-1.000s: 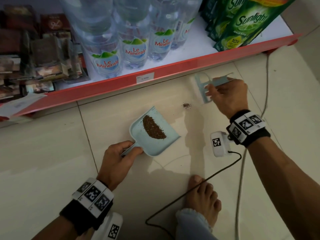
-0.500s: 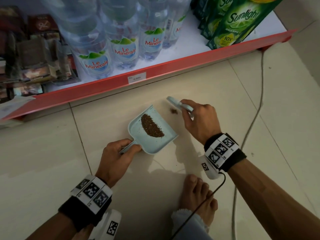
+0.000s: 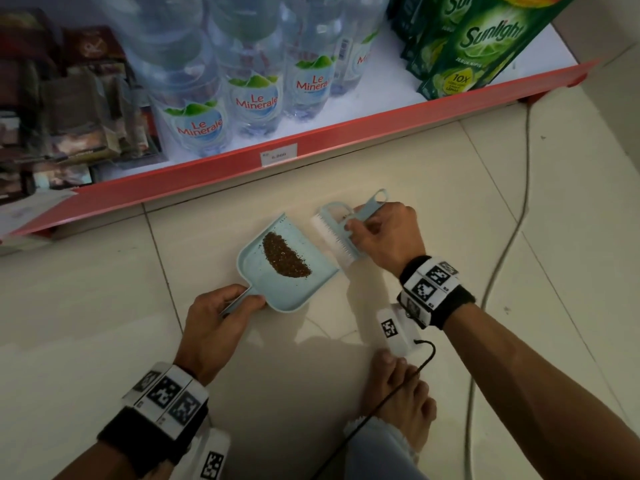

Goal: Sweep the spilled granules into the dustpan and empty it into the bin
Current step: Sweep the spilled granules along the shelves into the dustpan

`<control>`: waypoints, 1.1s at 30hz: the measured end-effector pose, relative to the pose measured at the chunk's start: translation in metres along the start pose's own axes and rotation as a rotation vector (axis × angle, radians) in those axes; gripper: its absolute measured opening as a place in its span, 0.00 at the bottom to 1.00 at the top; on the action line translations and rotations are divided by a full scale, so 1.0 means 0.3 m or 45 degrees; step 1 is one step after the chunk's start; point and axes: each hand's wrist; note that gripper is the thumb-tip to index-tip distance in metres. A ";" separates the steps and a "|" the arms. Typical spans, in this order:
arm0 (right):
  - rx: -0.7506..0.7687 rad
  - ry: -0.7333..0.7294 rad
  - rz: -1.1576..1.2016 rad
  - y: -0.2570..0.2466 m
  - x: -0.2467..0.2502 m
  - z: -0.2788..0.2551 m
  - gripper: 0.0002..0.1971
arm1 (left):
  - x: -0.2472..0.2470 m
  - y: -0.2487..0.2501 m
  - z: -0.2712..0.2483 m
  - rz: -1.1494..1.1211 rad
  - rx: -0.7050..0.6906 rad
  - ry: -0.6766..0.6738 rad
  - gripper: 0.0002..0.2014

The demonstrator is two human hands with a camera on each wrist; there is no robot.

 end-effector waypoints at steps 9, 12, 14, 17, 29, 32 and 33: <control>0.085 0.241 0.215 -0.019 0.162 0.098 0.10 | -0.019 0.024 0.023 -0.010 0.029 -0.025 0.07; 0.214 0.377 -0.285 -0.069 0.169 0.143 0.11 | -0.023 0.022 0.032 0.048 -0.002 -0.042 0.08; 0.276 0.271 -0.451 -0.090 0.139 0.154 0.12 | -0.025 0.026 0.036 0.074 -0.018 -0.043 0.08; 0.442 0.016 -0.478 -0.073 0.108 0.137 0.16 | -0.027 0.029 0.039 0.092 -0.026 -0.039 0.10; 0.660 0.161 -0.210 0.094 0.194 0.064 0.09 | -0.070 0.054 0.067 0.189 0.062 -0.154 0.19; 0.496 0.378 -0.231 0.081 0.183 0.056 0.10 | -0.092 0.065 0.090 0.233 0.071 -0.154 0.20; 0.446 0.397 -0.298 0.081 0.175 0.053 0.10 | -0.100 0.070 0.097 0.234 0.079 -0.149 0.20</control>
Point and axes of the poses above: each hand's wrist, its own z-axis towards the middle knuckle, its own x-axis out of the back of the hand, y = z × x, and after that the axes turned 14 degrees about -x, right-handed
